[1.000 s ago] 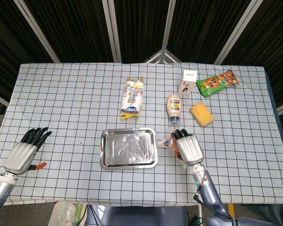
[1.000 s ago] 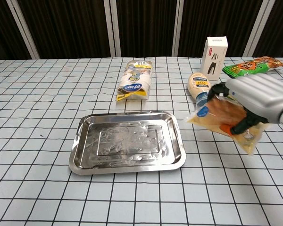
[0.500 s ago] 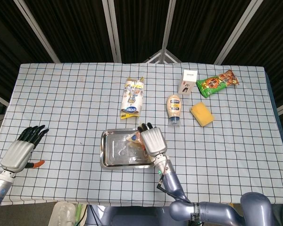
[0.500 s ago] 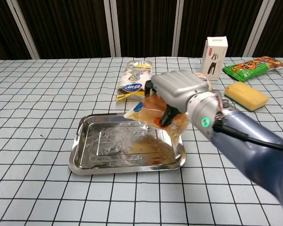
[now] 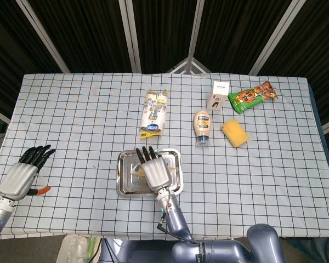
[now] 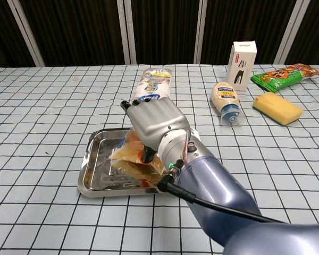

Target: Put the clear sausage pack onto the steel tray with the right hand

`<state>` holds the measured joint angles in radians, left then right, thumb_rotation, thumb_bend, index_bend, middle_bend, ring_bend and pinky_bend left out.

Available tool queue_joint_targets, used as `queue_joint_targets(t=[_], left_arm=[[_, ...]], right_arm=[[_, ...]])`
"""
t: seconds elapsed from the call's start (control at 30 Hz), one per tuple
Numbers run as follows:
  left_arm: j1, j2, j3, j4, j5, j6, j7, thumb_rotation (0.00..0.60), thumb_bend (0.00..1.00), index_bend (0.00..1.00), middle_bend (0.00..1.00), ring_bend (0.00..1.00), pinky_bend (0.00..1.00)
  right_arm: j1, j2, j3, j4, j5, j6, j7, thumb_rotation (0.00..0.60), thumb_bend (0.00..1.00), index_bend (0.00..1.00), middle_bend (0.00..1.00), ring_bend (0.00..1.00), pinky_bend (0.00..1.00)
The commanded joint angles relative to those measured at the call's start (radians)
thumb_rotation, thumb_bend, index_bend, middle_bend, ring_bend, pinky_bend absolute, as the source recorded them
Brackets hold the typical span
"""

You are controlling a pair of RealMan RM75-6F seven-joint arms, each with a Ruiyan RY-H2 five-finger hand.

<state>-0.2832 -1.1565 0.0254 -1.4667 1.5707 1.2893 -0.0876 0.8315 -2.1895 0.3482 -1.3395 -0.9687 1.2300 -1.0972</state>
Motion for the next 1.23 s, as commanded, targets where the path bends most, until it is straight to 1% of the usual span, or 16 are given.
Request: queue_joint_targets(t=[0.03, 0.2, 0.4, 0.5, 0.6, 0.63, 0.7, 0.77, 0.87, 0.9, 0.97, 1.07, 1.1, 1.13, 1.17, 1.23], left_arm=[[0.0, 0.001, 0.0, 0.001, 0.002, 0.002, -0.003, 0.6, 0.05, 0.0, 0.0, 0.0, 0.0], [0.001, 0.001, -0.001, 0.002, 0.0, 0.003, -0.002, 0.6, 0.05, 0.0, 0.0, 0.0, 0.0], [0.001, -0.001, -0.002, 0.003, -0.005, 0.0, 0.003, 0.6, 0.05, 0.0, 0.0, 0.0, 0.0], [0.001, -0.001, -0.001, 0.001, -0.003, 0.001, 0.006, 0.6, 0.05, 0.0, 0.0, 0.0, 0.0], [0.002, -0.004, 0.001, -0.001, 0.0, 0.003, 0.016, 0.6, 0.05, 0.0, 0.0, 0.0, 0.0], [0.003, -0.005, 0.001, -0.002, 0.0, 0.003, 0.019, 0.6, 0.05, 0.0, 0.0, 0.0, 0.0], [0.003, -0.008, 0.002, -0.004, 0.0, 0.003, 0.029, 0.6, 0.05, 0.0, 0.0, 0.0, 0.0], [0.003, -0.009, 0.003, -0.006, 0.002, 0.002, 0.035, 0.6, 0.05, 0.0, 0.0, 0.0, 0.0], [0.004, -0.013, 0.003, -0.008, 0.003, 0.004, 0.048, 0.6, 0.05, 0.0, 0.0, 0.0, 0.0], [0.003, -0.015, 0.004, -0.008, 0.002, 0.003, 0.052, 0.6, 0.05, 0.0, 0.0, 0.0, 0.0], [0.002, -0.021, 0.004, -0.009, 0.0, -0.003, 0.067, 0.6, 0.05, 0.0, 0.0, 0.0, 0.0], [-0.001, -0.03, 0.008, -0.013, 0.001, -0.014, 0.091, 0.6, 0.05, 0.0, 0.0, 0.0, 0.0], [-0.003, -0.035, 0.01, -0.016, 0.005, -0.016, 0.101, 0.6, 0.05, 0.0, 0.0, 0.0, 0.0], [-0.004, -0.038, 0.013, -0.018, 0.01, -0.017, 0.112, 0.6, 0.05, 0.0, 0.0, 0.0, 0.0], [-0.003, -0.039, 0.015, -0.021, 0.013, -0.016, 0.12, 0.6, 0.05, 0.0, 0.0, 0.0, 0.0], [-0.002, -0.04, 0.019, -0.027, 0.022, -0.012, 0.125, 0.6, 0.05, 0.0, 0.0, 0.0, 0.0]], right_arm=[[0.001, -0.003, -0.012, -0.025, 0.026, 0.042, -0.072, 0.6, 0.28, 0.0, 0.0, 0.0, 0.26], [-0.029, 0.04, -0.032, -0.111, 0.034, 0.097, -0.11, 0.6, 0.25, 0.0, 0.0, 0.0, 0.24], [-0.092, 0.147, -0.077, -0.274, -0.005, 0.184, -0.119, 0.6, 0.24, 0.0, 0.0, 0.0, 0.21], [-0.143, 0.243, -0.112, -0.394, -0.045, 0.247, -0.113, 0.6, 0.24, 0.0, 0.0, 0.0, 0.16], [-0.206, 0.363, -0.156, -0.499, -0.09, 0.302, -0.08, 0.6, 0.24, 0.0, 0.0, 0.0, 0.03], [-0.224, 0.397, -0.169, -0.515, -0.104, 0.316, -0.062, 0.6, 0.24, 0.0, 0.0, 0.0, 0.01], [-0.276, 0.497, -0.216, -0.541, -0.151, 0.333, 0.017, 0.6, 0.24, 0.0, 0.0, 0.0, 0.0], [-0.334, 0.593, -0.273, -0.533, -0.19, 0.343, 0.123, 0.6, 0.24, 0.0, 0.0, 0.0, 0.0], [-0.446, 0.743, -0.392, -0.436, -0.27, 0.36, 0.373, 0.6, 0.24, 0.0, 0.0, 0.0, 0.0], [-0.468, 0.762, -0.412, -0.406, -0.288, 0.367, 0.43, 0.6, 0.24, 0.0, 0.0, 0.0, 0.0], [-0.543, 0.792, -0.452, -0.297, -0.319, 0.411, 0.58, 0.6, 0.24, 0.0, 0.0, 0.0, 0.0], [-0.615, 0.795, -0.47, -0.19, -0.334, 0.458, 0.731, 0.6, 0.24, 0.0, 0.0, 0.0, 0.0], [-0.628, 0.81, -0.489, -0.159, -0.346, 0.443, 0.765, 0.6, 0.24, 0.0, 0.0, 0.0, 0.0], [-0.636, 0.82, -0.488, -0.155, -0.357, 0.445, 0.796, 0.6, 0.24, 0.0, 0.0, 0.0, 0.0], [-0.642, 0.82, -0.474, -0.155, -0.369, 0.46, 0.825, 0.6, 0.24, 0.0, 0.0, 0.0, 0.0], [-0.646, 0.819, -0.466, -0.151, -0.386, 0.459, 0.837, 0.6, 0.24, 0.0, 0.0, 0.0, 0.0]])
